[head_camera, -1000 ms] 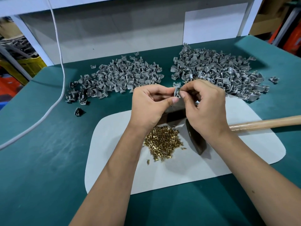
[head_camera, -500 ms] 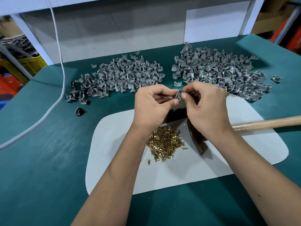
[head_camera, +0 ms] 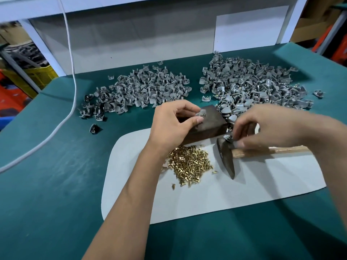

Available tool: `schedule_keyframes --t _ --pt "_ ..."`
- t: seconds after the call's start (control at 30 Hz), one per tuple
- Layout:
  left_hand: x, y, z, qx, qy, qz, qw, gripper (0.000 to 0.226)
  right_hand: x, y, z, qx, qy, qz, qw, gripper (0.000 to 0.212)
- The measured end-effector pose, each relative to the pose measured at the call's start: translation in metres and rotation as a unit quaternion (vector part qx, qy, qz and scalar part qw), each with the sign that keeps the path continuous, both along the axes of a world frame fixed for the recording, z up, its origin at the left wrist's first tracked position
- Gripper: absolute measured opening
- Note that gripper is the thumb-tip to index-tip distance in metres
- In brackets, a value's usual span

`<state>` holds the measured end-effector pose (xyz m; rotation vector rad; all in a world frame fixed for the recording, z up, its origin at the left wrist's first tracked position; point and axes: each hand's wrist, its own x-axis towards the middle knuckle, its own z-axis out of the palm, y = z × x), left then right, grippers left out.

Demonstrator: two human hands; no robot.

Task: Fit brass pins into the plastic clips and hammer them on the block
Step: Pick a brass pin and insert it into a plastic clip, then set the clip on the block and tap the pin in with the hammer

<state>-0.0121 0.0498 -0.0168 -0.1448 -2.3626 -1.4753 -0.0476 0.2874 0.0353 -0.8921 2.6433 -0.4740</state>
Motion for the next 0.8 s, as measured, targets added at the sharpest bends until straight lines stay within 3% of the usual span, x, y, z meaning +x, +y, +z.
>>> schedule_keyframes --t 0.13,0.27,0.37,0.5,0.63,0.8 --pt "-0.004 -0.01 -0.003 -0.097 0.014 0.015 0.995 0.004 0.01 -0.005 -0.011 0.078 0.017 0.009 0.997 0.027" --pt "-0.005 -0.013 -0.006 -0.093 0.006 0.014 0.996 0.009 0.015 -0.005 -0.013 0.077 0.017 0.018 0.997 0.02" --pt "-0.005 -0.014 -0.007 -0.068 -0.001 0.014 0.998 0.01 0.015 0.004 -0.002 0.033 -0.029 0.022 0.999 0.011" --pt "-0.005 -0.013 -0.007 -0.043 -0.025 0.014 0.999 0.012 0.012 0.011 0.016 -0.091 -0.069 0.017 0.993 0.015" --pt "-0.005 -0.009 -0.009 -0.019 -0.05 0.012 0.998 0.007 0.009 -0.012 0.012 -0.192 0.054 -0.055 0.978 0.03" --pt "-0.006 -0.009 -0.009 -0.012 -0.059 0.004 0.998 0.006 0.009 -0.039 -0.002 -0.076 0.207 -0.086 0.972 0.028"
